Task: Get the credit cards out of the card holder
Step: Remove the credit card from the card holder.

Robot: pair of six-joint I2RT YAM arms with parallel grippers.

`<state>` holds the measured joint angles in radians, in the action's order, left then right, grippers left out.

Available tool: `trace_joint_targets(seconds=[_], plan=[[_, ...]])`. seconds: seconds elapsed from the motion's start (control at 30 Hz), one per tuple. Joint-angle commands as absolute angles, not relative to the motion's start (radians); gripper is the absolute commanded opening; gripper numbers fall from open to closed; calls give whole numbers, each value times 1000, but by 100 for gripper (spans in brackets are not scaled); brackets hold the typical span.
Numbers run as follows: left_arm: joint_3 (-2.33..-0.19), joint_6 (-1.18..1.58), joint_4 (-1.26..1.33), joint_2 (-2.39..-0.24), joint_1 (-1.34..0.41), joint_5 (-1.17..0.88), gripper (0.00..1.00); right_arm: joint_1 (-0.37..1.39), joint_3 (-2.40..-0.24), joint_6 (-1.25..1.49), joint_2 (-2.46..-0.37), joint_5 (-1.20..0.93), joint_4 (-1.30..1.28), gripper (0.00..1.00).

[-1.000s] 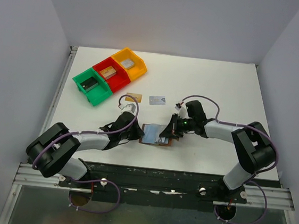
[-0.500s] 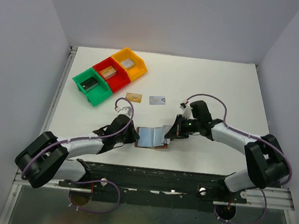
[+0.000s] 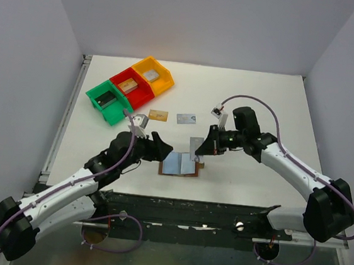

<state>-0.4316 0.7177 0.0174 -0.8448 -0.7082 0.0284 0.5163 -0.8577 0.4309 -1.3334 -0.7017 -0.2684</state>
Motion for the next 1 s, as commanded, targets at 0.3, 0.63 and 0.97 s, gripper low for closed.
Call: trace_joint_targets(seconds=[0.3, 0.63, 0.97], plan=[[-425, 664, 267, -558, -698, -482, 82, 690, -965, 287, -1298, -1207, -271, 0], [-420, 686, 377, -640, -699, -679, 65, 730, -1015, 224, -1307, -1166, -367, 0], [-439, 678, 371, -663, -698, -704, 34, 750, -1045, 192, -1322, -1149, -411, 0]])
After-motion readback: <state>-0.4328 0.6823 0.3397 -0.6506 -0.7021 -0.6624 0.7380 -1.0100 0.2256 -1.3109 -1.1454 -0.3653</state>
